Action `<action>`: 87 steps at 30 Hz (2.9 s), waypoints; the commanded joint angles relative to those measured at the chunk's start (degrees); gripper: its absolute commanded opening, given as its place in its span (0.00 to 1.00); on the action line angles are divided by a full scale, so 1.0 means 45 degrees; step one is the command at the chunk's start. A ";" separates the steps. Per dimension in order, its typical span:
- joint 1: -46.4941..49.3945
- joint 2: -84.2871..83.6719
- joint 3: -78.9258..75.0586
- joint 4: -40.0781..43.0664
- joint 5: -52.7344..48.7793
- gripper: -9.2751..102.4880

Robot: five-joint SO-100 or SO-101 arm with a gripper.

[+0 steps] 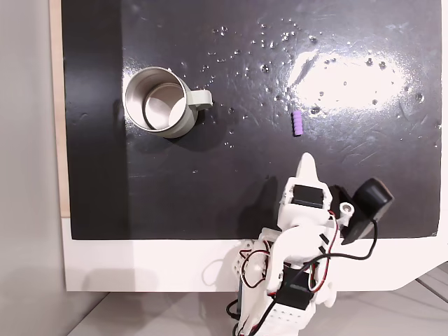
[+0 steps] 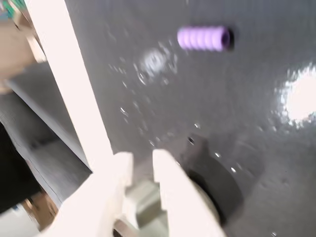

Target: Grasp a pengrip and put it in the cup.

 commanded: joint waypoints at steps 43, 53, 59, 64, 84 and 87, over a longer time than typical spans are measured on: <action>-0.1719 -2.0059 -1.4277 0.6191 1.1543 0.40; -0.1504 -2.2930 -1.4883 0.4941 1.1328 0.41; -0.1562 -2.4492 -1.6250 0.4902 1.1172 0.41; -0.1484 -2.5488 -1.7051 0.4922 1.1094 0.40; -0.1660 -2.5977 -1.7148 0.4961 1.0664 0.08; -0.1699 -2.5391 -1.7383 0.5391 1.0605 0.08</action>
